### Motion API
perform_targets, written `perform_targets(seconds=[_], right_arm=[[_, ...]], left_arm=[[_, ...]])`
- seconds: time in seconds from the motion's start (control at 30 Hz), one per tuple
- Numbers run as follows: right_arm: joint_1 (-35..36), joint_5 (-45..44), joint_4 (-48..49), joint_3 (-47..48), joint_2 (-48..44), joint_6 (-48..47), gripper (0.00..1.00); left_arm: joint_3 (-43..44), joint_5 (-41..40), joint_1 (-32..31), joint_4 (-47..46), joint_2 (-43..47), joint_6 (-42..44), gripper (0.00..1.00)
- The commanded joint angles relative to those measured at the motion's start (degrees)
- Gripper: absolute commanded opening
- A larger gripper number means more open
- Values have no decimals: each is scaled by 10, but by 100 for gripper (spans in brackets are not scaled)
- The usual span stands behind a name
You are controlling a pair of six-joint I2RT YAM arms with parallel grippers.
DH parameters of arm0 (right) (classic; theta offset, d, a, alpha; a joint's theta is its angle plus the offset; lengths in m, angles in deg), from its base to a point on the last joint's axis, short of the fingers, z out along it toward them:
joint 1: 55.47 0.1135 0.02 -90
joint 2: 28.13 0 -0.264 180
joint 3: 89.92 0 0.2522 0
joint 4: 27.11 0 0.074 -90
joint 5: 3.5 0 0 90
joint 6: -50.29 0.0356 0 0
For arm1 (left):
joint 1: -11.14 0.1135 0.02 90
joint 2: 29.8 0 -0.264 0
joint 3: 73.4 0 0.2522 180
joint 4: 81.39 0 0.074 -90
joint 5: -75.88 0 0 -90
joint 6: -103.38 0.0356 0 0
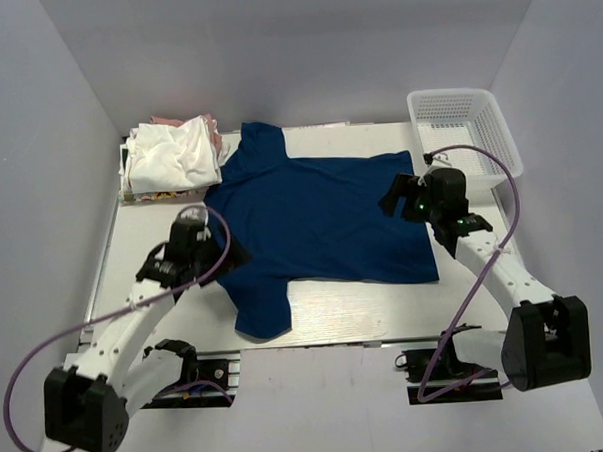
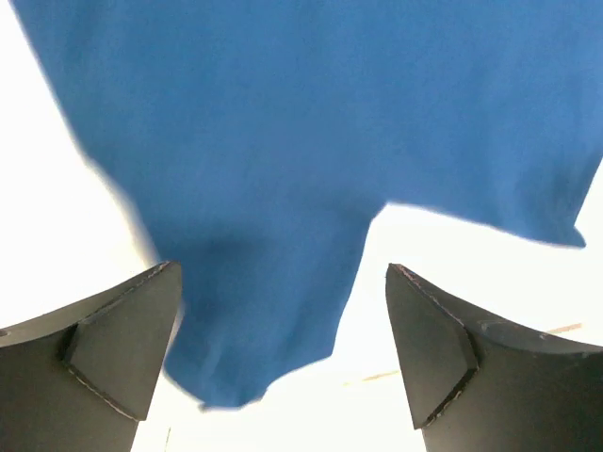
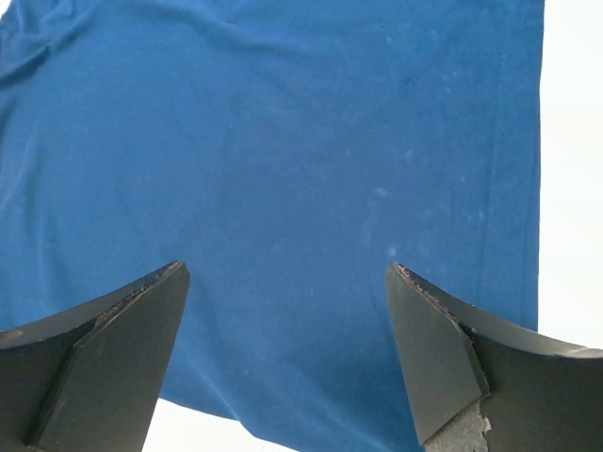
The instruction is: Fold and stack the t-shirts
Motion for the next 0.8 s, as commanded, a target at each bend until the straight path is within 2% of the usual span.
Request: perform_targets(seconds=[0.0, 0.13, 0.17, 0.2, 0.3, 0.4, 0.5, 0.57, 0.6, 0.77], right_arm=[[-2, -19, 33, 2, -42, 41, 90], [-3, -26, -4, -2, -52, 39, 90], [-4, -27, -8, -3, -50, 41, 90], [-2, -28, -13, -7, -51, 42, 90], [-6, -39, -37, -9, -52, 53, 90], [-6, -90, -68, -14, -61, 65, 90], [-9, -106, -89, -39, -91, 82, 90], [-9, -118, -92, -52, -113, 89, 90], [-9, -123, -100, -58, -125, 103, 90], [-13, -158, -215, -81, -144, 136, 90]], left_arm=[[-87, 71, -1, 56, 98, -73, 99], [-144, 79, -1, 84, 156, -94, 95], [-160, 92, -1, 84, 156, -94, 92], [-165, 103, -1, 84, 156, -94, 85], [-198, 119, -1, 78, 122, -94, 75], [-234, 135, -6, 61, 82, -94, 65], [-239, 124, -6, 61, 60, -94, 48], [-247, 124, -6, 61, 60, -101, 15], [-247, 124, -6, 61, 65, -101, 1], [-247, 125, -6, 96, 104, -106, 0]])
